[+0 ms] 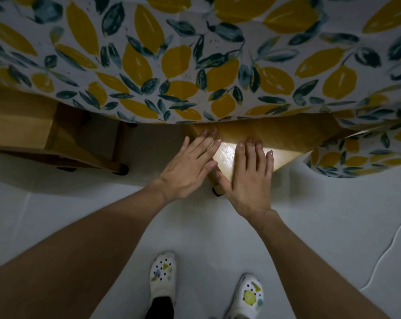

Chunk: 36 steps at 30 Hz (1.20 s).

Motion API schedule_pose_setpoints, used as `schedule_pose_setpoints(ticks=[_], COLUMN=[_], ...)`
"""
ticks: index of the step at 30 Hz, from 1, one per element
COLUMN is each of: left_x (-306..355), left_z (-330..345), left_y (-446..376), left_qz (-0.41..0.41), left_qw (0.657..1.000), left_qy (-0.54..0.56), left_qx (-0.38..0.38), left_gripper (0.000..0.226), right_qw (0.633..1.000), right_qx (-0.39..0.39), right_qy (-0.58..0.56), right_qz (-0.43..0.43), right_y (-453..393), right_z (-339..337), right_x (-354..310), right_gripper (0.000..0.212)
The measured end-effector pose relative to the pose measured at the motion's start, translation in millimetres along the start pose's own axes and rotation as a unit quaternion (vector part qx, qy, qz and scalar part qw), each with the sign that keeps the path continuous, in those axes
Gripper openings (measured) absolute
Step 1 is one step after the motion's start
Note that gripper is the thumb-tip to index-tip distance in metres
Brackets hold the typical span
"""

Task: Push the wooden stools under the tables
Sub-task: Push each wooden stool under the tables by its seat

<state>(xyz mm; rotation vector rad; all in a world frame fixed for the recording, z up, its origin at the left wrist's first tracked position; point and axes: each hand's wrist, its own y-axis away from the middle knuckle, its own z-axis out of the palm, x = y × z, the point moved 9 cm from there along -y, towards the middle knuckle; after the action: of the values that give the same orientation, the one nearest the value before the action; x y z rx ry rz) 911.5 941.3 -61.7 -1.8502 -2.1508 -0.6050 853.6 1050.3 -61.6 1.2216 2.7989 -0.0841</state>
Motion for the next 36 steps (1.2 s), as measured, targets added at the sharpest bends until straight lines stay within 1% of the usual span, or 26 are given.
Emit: schedule_pose_setpoints(ticks=[3, 5, 9, 11, 13, 15, 17, 18, 19, 22, 24, 26, 30, 36], left_x=[13.9, 30.7, 74.7, 98.1, 119.7, 136.5, 136.7, 128.8, 115.8, 78.6, 71.8, 73.3, 79.2, 88.4], left_z=[9.5, 19.2, 42.6, 55.4, 67.2, 73.1, 67.9, 62.3, 56.7, 48.7, 51.6, 51.5, 52.7, 55.4], left_y=[14.5, 28.5, 54.4, 63.8, 69.9, 71.6, 67.6, 64.1, 60.6, 56.7, 55.5, 52.0, 40.4, 13.5], left_qz=[-0.022, -0.045, -0.102, -0.115, -0.093, -0.036, -0.004, -0.012, -0.036, -0.108, -0.116, -0.114, -0.116, -0.139], left_qw=[1.000, 0.999, 0.993, 0.991, 0.992, 0.993, 0.990, 0.988, 0.986, 0.981, 0.979, 0.979, 0.972, 0.971], left_qy=[0.002, 0.003, -0.022, -0.052, -0.088, -0.113, -0.140, -0.153, -0.160, -0.161, -0.167, -0.170, -0.202, -0.191], left_qx=[0.006, 0.024, 0.060, 0.050, 0.018, -0.009, -0.012, -0.004, 0.001, -0.003, -0.011, -0.006, 0.011, 0.033], left_gripper=[0.054, 0.054, 0.056, 0.056, 0.057, 0.056, 0.055, 0.056, 0.060, 0.078, 0.083, 0.084, 0.086, 0.087], right_qw=[0.999, 0.997, 0.985, 0.973, 0.960, 0.946, 0.939, 0.940, 0.944, 0.967, 0.980, 0.985, 0.982, 0.981], right_qx=[-0.020, -0.036, -0.067, -0.096, -0.128, -0.154, -0.170, -0.171, -0.167, -0.143, -0.132, -0.124, -0.123, -0.110], right_qy=[-0.001, 0.004, 0.003, -0.004, -0.010, -0.002, 0.012, 0.014, 0.011, -0.029, -0.055, -0.039, -0.003, 0.011], right_qz=[-0.036, -0.069, -0.160, -0.209, -0.250, -0.284, -0.298, -0.296, -0.286, -0.209, -0.141, -0.109, -0.140, -0.161], right_y=[14.1, 27.5, 57.2, 72.4, 85.4, 96.9, 104.6, 107.6, 109.7, 114.8, 113.9, 110.4, 98.2, 70.1], right_z=[-0.6, 0.5, -1.9, -4.9, -6.8, -8.1, -11.5, -14.4, -17.2, -21.2, -17.4, -13.8, -10.5, -12.7], right_x=[7.4, 18.0, 46.0, 65.1, 86.8, 108.5, 126.4, 131.4, 133.0, 122.7, 116.2, 117.6, 130.7, 156.8], right_gripper=[0.081, 0.083, 0.084, 0.083, 0.084, 0.084, 0.084, 0.083, 0.083, 0.087, 0.090, 0.093, 0.096, 0.097])
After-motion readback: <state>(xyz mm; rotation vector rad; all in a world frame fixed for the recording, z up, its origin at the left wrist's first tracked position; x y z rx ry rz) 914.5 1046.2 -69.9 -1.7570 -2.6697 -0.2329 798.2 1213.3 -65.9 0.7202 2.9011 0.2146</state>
